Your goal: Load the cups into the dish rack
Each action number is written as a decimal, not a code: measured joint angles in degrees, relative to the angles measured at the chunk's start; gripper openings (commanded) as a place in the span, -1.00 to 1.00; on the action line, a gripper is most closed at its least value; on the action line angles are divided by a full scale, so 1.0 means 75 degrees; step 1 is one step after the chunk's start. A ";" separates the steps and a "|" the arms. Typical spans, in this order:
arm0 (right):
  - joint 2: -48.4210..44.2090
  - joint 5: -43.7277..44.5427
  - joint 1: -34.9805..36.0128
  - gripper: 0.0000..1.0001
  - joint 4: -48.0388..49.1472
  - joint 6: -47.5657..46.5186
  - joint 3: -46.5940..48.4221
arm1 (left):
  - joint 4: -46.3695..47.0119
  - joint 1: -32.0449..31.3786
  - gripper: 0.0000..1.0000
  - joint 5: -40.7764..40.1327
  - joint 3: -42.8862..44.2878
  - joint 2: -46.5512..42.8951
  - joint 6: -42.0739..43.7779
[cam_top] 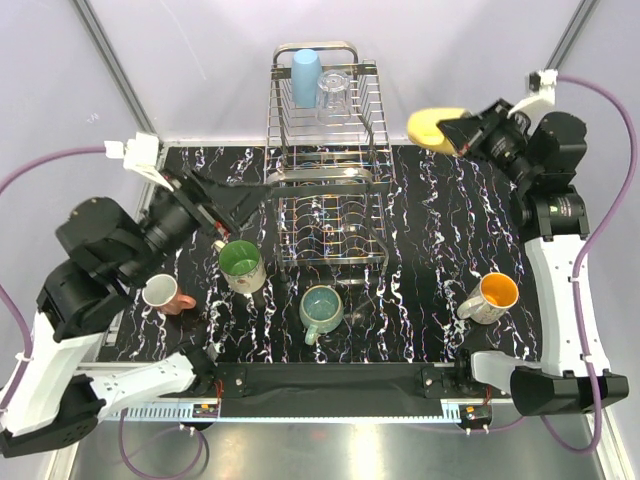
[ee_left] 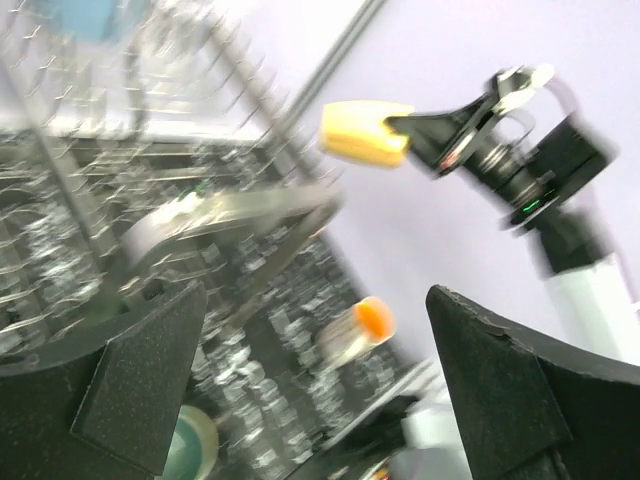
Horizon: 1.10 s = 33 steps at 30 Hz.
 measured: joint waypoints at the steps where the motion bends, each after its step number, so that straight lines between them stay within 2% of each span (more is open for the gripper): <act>1: 0.0044 -0.0297 0.0152 -1.00 0.0189 0.0003 0.0248 | 0.0050 0.0000 0.98 0.0064 0.0251 0.0131 -0.0201; 4: 0.0108 -0.1247 0.0484 -1.00 0.0973 -0.0006 0.0804 | 0.0268 0.0000 0.96 0.0423 0.1052 0.0697 -0.0857; 7: 0.0105 -0.2075 0.0740 -1.00 0.1920 -0.0067 0.1005 | 0.0828 0.0015 0.94 0.0979 0.1274 0.1209 -0.1588; 13: -0.0181 -0.3360 0.1151 -1.00 0.4191 0.0306 0.0350 | 0.2404 0.0067 0.81 0.2148 0.0309 0.1897 -0.3115; 19: -0.0312 -0.3599 0.1393 -1.00 0.6612 0.1597 -0.0586 | 0.3902 0.0073 0.77 0.2786 -0.0443 0.2483 -0.4051; 28: -0.0294 -0.4057 0.1839 -1.00 0.7839 0.2098 -0.0697 | 0.5732 -0.0026 0.63 0.2952 -0.0691 0.2661 -0.5018; 33: -0.0280 -0.4144 0.2127 -1.00 0.7988 0.2081 -0.0699 | 0.6263 -0.0297 0.38 0.2914 -0.0702 0.2943 -0.5336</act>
